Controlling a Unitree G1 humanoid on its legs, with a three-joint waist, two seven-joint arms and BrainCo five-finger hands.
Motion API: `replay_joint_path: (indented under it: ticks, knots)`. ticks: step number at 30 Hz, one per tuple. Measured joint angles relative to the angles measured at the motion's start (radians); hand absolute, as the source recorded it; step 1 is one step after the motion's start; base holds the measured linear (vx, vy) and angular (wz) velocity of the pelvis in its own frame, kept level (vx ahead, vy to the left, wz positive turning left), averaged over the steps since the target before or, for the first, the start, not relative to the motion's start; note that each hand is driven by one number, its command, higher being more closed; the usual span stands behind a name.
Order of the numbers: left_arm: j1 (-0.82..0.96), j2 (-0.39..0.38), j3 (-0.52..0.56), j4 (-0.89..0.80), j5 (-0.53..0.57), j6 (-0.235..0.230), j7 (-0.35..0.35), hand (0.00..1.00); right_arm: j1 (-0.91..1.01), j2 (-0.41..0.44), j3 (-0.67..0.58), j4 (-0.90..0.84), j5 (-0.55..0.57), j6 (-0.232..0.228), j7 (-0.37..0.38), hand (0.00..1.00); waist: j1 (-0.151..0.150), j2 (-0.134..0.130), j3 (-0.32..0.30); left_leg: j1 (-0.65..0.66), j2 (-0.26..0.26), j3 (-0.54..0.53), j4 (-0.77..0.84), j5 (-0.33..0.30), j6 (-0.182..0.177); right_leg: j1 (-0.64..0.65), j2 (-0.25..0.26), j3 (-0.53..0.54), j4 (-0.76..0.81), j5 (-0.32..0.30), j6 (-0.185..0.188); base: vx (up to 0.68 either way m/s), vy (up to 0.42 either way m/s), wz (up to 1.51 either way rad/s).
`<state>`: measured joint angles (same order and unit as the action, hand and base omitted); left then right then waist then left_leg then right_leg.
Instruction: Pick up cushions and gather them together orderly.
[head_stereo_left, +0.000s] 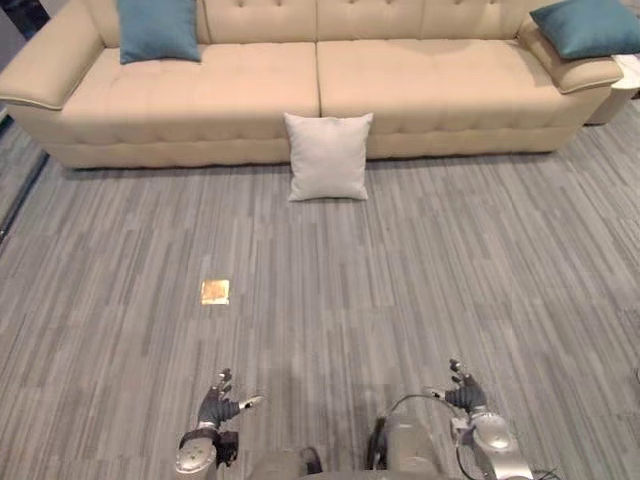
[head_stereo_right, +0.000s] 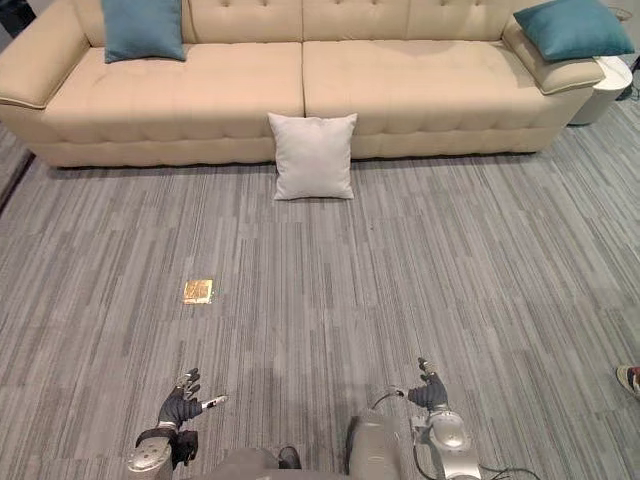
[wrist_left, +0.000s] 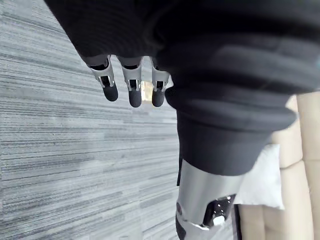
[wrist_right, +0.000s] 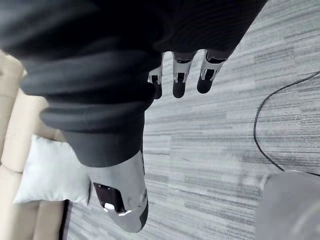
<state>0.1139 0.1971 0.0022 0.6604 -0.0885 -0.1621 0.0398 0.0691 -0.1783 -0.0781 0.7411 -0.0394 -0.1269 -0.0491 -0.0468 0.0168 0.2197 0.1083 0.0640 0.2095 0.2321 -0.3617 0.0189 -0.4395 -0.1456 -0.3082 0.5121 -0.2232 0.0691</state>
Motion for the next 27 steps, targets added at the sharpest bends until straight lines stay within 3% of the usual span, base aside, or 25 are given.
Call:
replay_joint_path:
  ticks: [1,2,3,4,5,6,7,8,9,11,13,14,16,17,18,19,20,22,24,25,27]
  knots:
    - [-0.02,0.001,0.0,0.0,0.001,-0.001,0.006,0.0,0.0,-0.003,0.0,0.0,-0.001,0.0,-0.001,0.0,-0.007,-0.001,0.003,0.047,0.013,-0.026,-0.054,0.01,-0.026,-0.023,0.013,-0.015,-0.121,0.081,0.0,0.59,-0.147,0.8]
    - [-0.02,0.003,0.0,0.002,0.001,-0.002,0.007,0.0,0.002,-0.005,0.0,-0.001,-0.001,0.0,-0.002,0.0,-0.01,-0.003,0.004,0.07,0.017,-0.035,-0.073,0.011,-0.047,-0.024,0.012,-0.018,-0.167,0.12,-0.006,0.75,-0.219,0.81]
    - [-0.024,0.004,0.001,0.01,0.003,-0.003,0.007,0.0,0.007,-0.005,0.001,-0.002,-0.001,0.0,-0.005,0.0,-0.019,-0.008,0.001,0.107,0.036,-0.057,-0.07,-0.005,-0.088,-0.029,0.015,-0.014,-0.17,0.248,-0.045,0.53,-0.185,0.63]
    - [-0.028,-0.006,0.003,0.025,0.003,-0.002,0.007,0.0,0.005,-0.013,0.0,-0.001,-0.001,0.002,-0.004,0.0,-0.022,0.004,0.0,0.115,0.062,-0.071,-0.037,-0.014,-0.115,-0.03,0.02,-0.025,-0.101,0.252,-0.111,0.66,-0.221,0.42]
    - [-0.026,-0.007,0.001,0.028,0.003,-0.002,0.006,0.0,-0.013,-0.012,0.002,-0.009,-0.001,0.002,-0.005,0.0,-0.017,0.013,0.005,0.094,0.082,-0.061,0.028,0.017,-0.169,-0.037,0.021,-0.031,-0.042,0.206,-0.126,0.65,-0.252,0.14]
    - [-0.025,-0.017,0.001,0.04,0.003,-0.001,0.006,0.0,-0.024,-0.015,0.003,-0.023,-0.002,-0.002,-0.003,0.0,-0.018,0.015,0.007,0.033,0.095,-0.054,0.174,0.092,-0.214,-0.02,0.017,-0.031,-0.017,0.144,-0.123,0.64,-0.26,0.01]
    - [-0.022,-0.024,0.001,0.044,0.003,-0.001,0.005,0.0,-0.027,-0.018,0.003,-0.025,-0.002,-0.004,-0.003,0.0,-0.018,0.019,0.01,-0.008,0.108,-0.048,0.279,0.148,-0.206,0.009,0.022,-0.033,-0.028,0.123,-0.125,0.65,-0.3,0.1]
    - [-0.019,-0.037,0.002,0.048,0.003,-0.002,0.005,0.0,-0.034,-0.028,0.018,-0.023,-0.001,-0.005,-0.004,0.0,-0.011,0.032,0.029,-0.099,0.166,-0.028,0.529,0.237,-0.204,0.106,0.05,-0.038,-0.088,0.099,-0.131,0.75,-0.286,-0.1]
    - [-0.018,-0.038,0.002,0.05,0.002,-0.002,0.004,0.0,-0.041,-0.025,0.023,-0.019,0.0,-0.004,-0.005,0.0,0.007,0.037,0.043,-0.177,0.208,0.004,0.736,0.187,-0.128,0.211,0.086,-0.029,-0.161,0.092,-0.137,0.62,-0.221,-0.2]
    - [-0.025,-0.037,0.004,0.052,-0.001,-0.003,0.004,0.0,-0.045,-0.022,0.029,-0.02,0.011,-0.017,-0.012,0.0,0.026,0.01,0.058,-0.277,0.213,0.056,0.813,0.15,-0.083,0.345,0.096,-0.019,-0.265,0.091,-0.139,0.55,-0.121,-0.23]
    - [-0.026,-0.035,0.006,0.046,-0.013,-0.017,0.004,0.0,-0.063,-0.028,0.026,-0.02,0.013,-0.022,-0.015,0.0,0.039,-0.018,0.071,-0.43,0.18,0.118,0.674,0.132,-0.052,0.469,0.094,0.008,-0.387,0.081,-0.12,0.58,-0.081,-0.19]
    - [-0.025,-0.035,0.006,0.046,-0.013,-0.017,0.004,0.0,-0.065,-0.029,0.026,-0.02,0.013,-0.022,-0.015,0.0,0.041,-0.019,0.072,-0.448,0.173,0.116,0.64,0.132,-0.052,0.477,0.094,0.012,-0.396,0.08,-0.118,0.49,-0.015,-0.42]
    - [-0.019,-0.036,0.011,0.047,-0.014,-0.016,0.004,0.0,-0.083,-0.027,0.015,-0.013,0.024,-0.022,-0.017,0.0,0.07,-0.022,0.075,-0.514,0.1,0.048,0.281,0.173,-0.096,0.535,0.09,0.053,-0.434,0.056,-0.078,0.52,0.103,-0.64]
    - [-0.008,-0.036,0.012,0.048,-0.014,-0.016,0.005,0.0,-0.083,-0.025,0.016,-0.002,0.029,-0.022,-0.017,0.0,0.084,-0.014,0.072,-0.508,0.072,0.0,0.06,0.244,-0.124,0.574,0.095,0.078,-0.452,0.033,-0.053,0.57,0.188,-0.87]
    - [0.002,-0.036,0.013,0.05,-0.014,-0.016,0.006,0.0,-0.079,-0.025,0.018,0.007,0.029,-0.022,-0.018,0.0,0.095,-0.008,0.069,-0.504,0.073,-0.033,-0.021,0.35,-0.126,0.605,0.1,0.105,-0.457,0.005,-0.028,0.6,0.256,-0.9]
    - [0.007,-0.029,0.017,0.063,-0.014,-0.015,0.007,0.0,-0.076,-0.014,0.022,0.017,0.029,-0.021,-0.018,0.0,0.107,-0.027,0.059,-0.497,0.064,-0.043,0.018,0.432,-0.067,0.629,0.089,0.129,-0.456,-0.02,-0.014,0.61,0.241,-0.66]
    - [0.006,-0.028,0.04,0.068,-0.014,-0.012,0.008,0.0,-0.065,0.002,0.024,0.018,0.028,-0.023,-0.016,0.0,0.112,-0.068,0.034,-0.521,0.03,-0.035,0.087,0.374,-0.021,0.618,0.04,0.14,-0.41,-0.039,0.001,0.76,0.273,-0.32]
    - [-0.006,-0.04,0.047,0.068,-0.014,-0.01,0.008,0.0,-0.057,0.002,0.019,0.023,0.028,-0.022,-0.015,0.0,0.105,-0.079,0.029,-0.514,0.01,-0.01,0.17,0.288,0.016,0.552,-0.012,0.159,-0.201,-0.053,0.021,0.64,0.223,-0.08]
    - [-0.002,-0.036,0.048,0.079,-0.014,-0.007,0.009,0.0,-0.049,0.011,0.019,0.032,0.028,-0.022,-0.013,0.0,0.085,-0.083,0.031,-0.435,-0.025,-0.001,0.194,0.203,0.037,0.429,-0.086,0.184,0.166,0.019,0.13,0.62,0.228,0.02]
    - [0.001,-0.026,0.047,0.078,-0.015,0.0,0.012,0.0,-0.041,0.023,0.021,0.043,0.021,-0.02,-0.012,0.0,0.068,-0.081,0.034,-0.334,-0.047,0.002,0.18,0.158,0.054,0.337,-0.121,0.189,0.445,0.039,0.14,0.67,0.175,0.15]
    - [0.006,-0.021,0.047,0.077,-0.016,0.0,0.026,0.0,-0.035,0.027,0.043,0.049,0.015,-0.021,-0.012,0.0,0.059,-0.067,0.035,-0.203,-0.049,-0.001,0.112,0.141,0.058,0.258,-0.114,0.15,0.544,-0.007,0.06,0.7,0.111,0.05]
